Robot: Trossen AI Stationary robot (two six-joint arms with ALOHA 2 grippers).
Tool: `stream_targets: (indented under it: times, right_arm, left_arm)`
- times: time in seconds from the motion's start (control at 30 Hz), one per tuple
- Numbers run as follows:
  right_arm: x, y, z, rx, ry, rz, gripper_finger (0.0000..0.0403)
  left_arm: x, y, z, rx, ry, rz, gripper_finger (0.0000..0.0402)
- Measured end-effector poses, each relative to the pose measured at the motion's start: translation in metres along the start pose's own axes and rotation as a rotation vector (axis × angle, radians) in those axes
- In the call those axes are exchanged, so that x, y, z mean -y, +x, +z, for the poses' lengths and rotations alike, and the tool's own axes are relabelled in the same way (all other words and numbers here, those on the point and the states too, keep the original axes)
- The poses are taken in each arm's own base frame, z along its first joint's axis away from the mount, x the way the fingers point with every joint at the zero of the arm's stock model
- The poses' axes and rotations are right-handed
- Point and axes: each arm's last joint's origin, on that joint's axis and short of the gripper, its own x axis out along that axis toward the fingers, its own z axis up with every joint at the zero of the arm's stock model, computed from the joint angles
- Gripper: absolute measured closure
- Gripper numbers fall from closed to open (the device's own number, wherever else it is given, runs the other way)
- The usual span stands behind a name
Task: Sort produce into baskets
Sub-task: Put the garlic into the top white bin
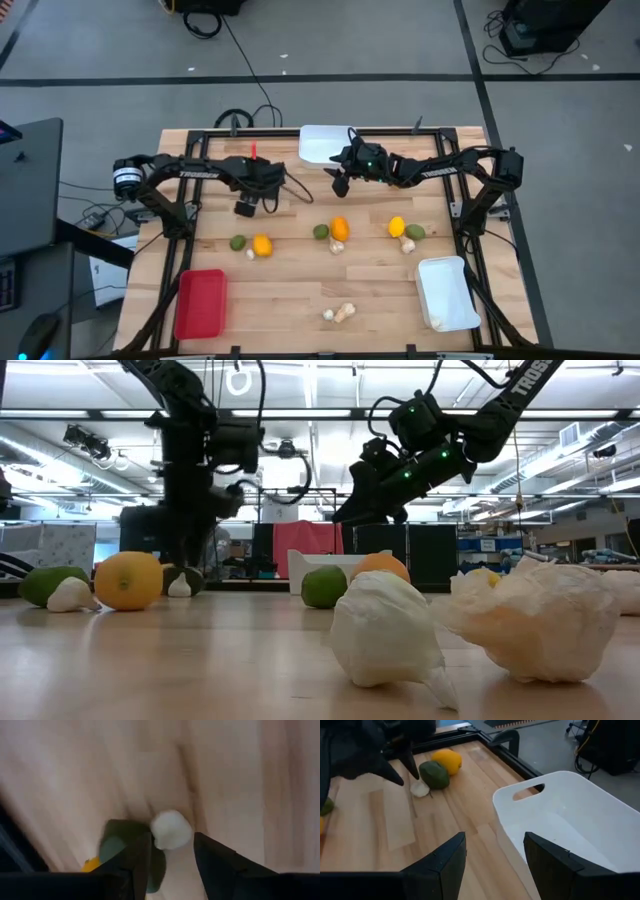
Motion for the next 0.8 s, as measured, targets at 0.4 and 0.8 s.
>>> stream_targets:
  times: [0.4, 0.8]
  right_arm:
    - [-0.001, 0.0, -0.001, -0.005, -0.011, 0.003, 0.0192]
    - [-0.001, 0.0, -0.001, -0.006, -0.019, 0.003, 0.0192]
  left_arm:
    - [0.021, 0.017, 0.008, 0.058, 0.336, 0.076, 0.0231]
    - [0.023, 0.017, 0.005, -0.01, 0.502, 0.101, 0.0141]
